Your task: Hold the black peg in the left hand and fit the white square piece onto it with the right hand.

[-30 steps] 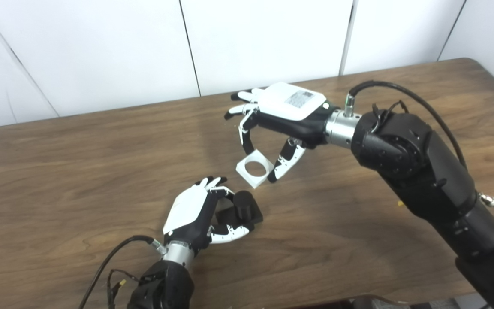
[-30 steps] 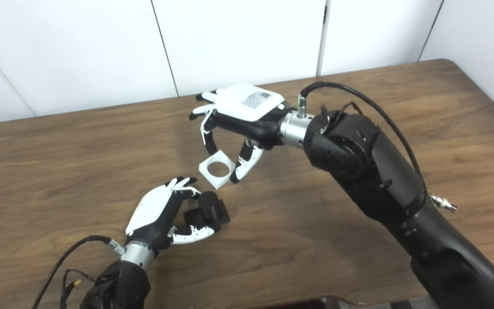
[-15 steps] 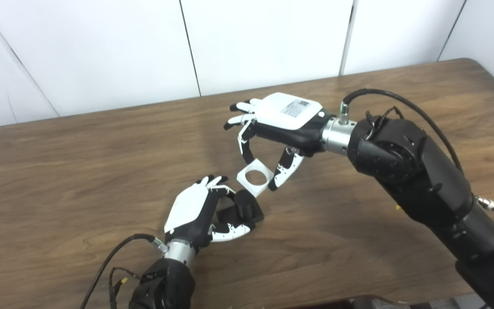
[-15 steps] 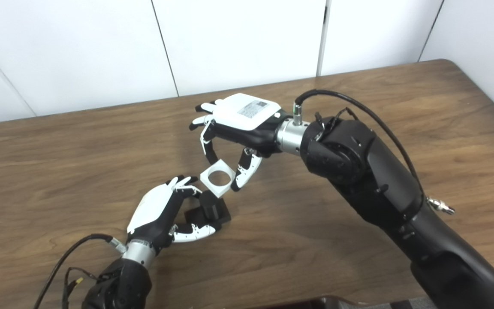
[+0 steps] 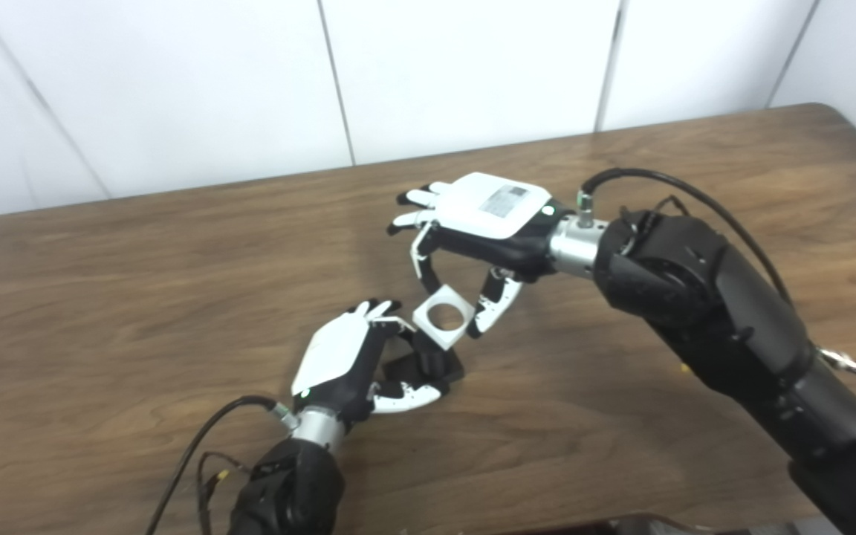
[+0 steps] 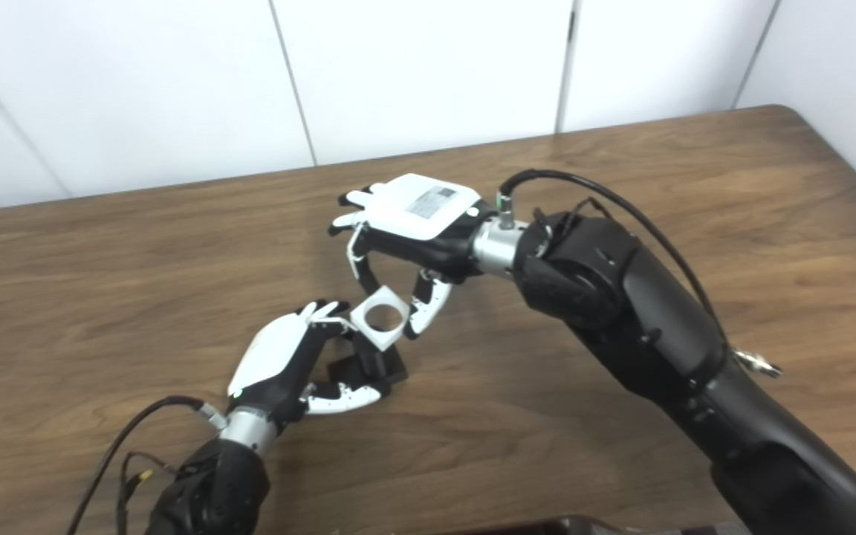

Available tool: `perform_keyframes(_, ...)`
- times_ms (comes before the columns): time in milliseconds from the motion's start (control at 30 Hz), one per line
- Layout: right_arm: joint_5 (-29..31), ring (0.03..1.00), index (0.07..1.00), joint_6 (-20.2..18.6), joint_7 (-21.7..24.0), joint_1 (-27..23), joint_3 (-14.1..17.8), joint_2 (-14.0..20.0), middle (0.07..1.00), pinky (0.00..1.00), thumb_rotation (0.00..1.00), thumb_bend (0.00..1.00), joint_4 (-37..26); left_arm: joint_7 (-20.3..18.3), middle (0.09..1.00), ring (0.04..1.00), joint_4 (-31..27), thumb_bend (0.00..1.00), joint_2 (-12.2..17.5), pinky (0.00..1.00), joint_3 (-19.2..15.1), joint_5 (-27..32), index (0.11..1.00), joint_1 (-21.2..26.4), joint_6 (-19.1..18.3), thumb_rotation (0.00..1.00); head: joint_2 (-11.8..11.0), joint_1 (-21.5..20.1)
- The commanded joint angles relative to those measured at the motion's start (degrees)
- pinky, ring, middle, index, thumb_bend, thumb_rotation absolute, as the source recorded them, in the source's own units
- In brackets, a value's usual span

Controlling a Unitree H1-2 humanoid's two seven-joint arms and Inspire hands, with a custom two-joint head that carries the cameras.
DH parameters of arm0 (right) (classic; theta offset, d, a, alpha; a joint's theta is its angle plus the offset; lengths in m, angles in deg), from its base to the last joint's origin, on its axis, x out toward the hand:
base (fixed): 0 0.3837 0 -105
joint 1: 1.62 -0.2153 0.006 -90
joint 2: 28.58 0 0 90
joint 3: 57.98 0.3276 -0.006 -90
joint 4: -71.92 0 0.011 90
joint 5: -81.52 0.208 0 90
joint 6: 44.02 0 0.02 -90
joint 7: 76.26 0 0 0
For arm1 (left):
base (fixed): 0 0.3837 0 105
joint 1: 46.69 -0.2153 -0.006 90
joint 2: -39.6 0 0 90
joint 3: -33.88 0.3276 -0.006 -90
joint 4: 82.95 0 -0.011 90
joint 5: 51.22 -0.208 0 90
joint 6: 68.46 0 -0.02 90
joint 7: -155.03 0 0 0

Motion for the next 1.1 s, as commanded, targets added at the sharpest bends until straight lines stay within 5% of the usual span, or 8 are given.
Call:
perform_keyframes(0,0.2,1.000,0.489,1.2,-0.1,-2.6,0.8,0.1,0.909,1.00,0.14,0.53,-1.2,-1.2,0.947,1.000,-0.1,0.55,-0.2,1.00,0.4,-0.8,0.652,0.9,-1.5,0.35,0.4,0.8)
perform_keyframes(1067,0.2,1.000,0.489,2.5,0.1,-2.3,0.5,-1.2,0.903,1.00,0.15,0.53,0.2,-3.0,0.952,1.000,-1.2,0.55,-1.8,1.00,-0.6,-2.6,0.654,0.6,-2.3,0.33,1.6,1.2)
